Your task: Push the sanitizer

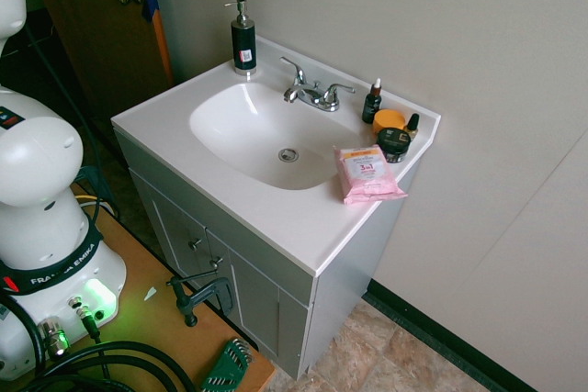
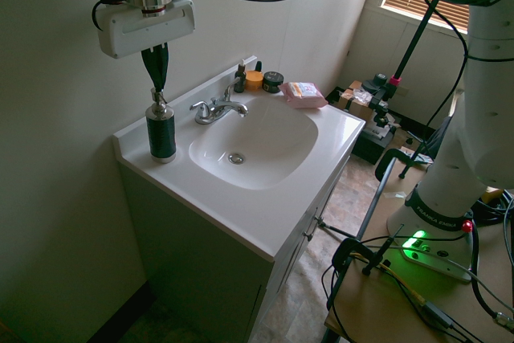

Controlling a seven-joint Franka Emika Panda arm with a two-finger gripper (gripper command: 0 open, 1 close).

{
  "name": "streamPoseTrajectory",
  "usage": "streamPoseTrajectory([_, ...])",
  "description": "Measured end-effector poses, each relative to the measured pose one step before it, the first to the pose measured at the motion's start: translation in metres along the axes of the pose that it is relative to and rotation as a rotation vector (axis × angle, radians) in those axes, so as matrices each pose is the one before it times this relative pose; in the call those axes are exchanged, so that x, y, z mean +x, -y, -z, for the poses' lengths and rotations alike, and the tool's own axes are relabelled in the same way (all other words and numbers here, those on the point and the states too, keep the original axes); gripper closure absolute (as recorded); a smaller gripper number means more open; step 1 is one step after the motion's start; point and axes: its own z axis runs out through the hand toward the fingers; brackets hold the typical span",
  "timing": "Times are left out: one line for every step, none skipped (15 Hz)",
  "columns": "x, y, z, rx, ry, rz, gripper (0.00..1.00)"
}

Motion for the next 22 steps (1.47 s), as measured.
streamPoseTrajectory([-0.00092,0.00038,-0.00016,-0.00019,0.00003,0.00149,1.00])
streamPoseTrajectory([-0.00111,0.00055,-0.00066,-0.00078,0.00029,0.00180,1.00])
streamPoseTrajectory([-0.00079,0.00056,-0.00136,-0.00187,0.00083,0.00140,1.00])
streamPoseTrajectory([-0.00066,0.00071,-0.00237,-0.00321,0.00174,0.00125,1.00])
streamPoseTrajectory([-0.00084,0.00099,-0.00303,-0.00365,0.00202,0.00161,1.00])
streamPoseTrajectory([-0.00047,0.00086,-0.00261,-0.00216,0.00256,0.00054,1.00])
streamPoseTrajectory([-0.00011,0.00060,-0.00134,0.00045,0.00171,-0.00025,1.00])
streamPoseTrajectory([0.00011,0.00034,-0.00001,0.00287,0.00044,-0.00063,1.00])
streamPoseTrajectory([0.00031,0.00038,0.00053,0.00492,-0.00024,-0.00092,1.00])
streamPoseTrajectory([0.00056,0.00018,0.00192,0.00819,-0.00006,-0.00213,1.00])
streamPoseTrajectory([0.00162,-0.00099,0.00699,0.01739,-0.00504,-0.00250,1.00])
streamPoseTrajectory([0.00339,-0.00252,0.01229,0.02537,-0.00975,-0.00295,1.00])
streamPoseTrajectory([0.00632,-0.00491,0.01339,0.02201,-0.00638,-0.00694,1.00])
streamPoseTrajectory([0.00933,-0.00861,0.01596,0.02353,0.00160,-0.01150,0.00])
streamPoseTrajectory([0.01207,-0.01380,0.01388,0.01506,0.00110,-0.01363,0.00])
streamPoseTrajectory([0.01354,-0.01858,0.00932,0.00575,0.00264,-0.01382,0.00])
streamPoseTrajectory([0.01470,-0.02152,0.00588,-0.00195,0.00447,-0.01362,0.00])
streamPoseTrajectory([0.01484,-0.02181,0.00304,-0.00465,0.00428,-0.01252,0.00])
streamPoseTrajectory([0.01449,-0.02296,0.00106,-0.00697,0.00581,-0.00755,0.00])
streamPoseTrajectory([0.01262,-0.02290,0.00007,-0.00683,0.00402,-0.00396,0.00])
streamPoseTrajectory([0.00984,-0.02185,-0.00044,-0.00404,0.00046,-0.00037,0.00])
streamPoseTrajectory([0.00691,-0.02058,-0.00281,-0.00348,0.00098,0.00035,0.00])
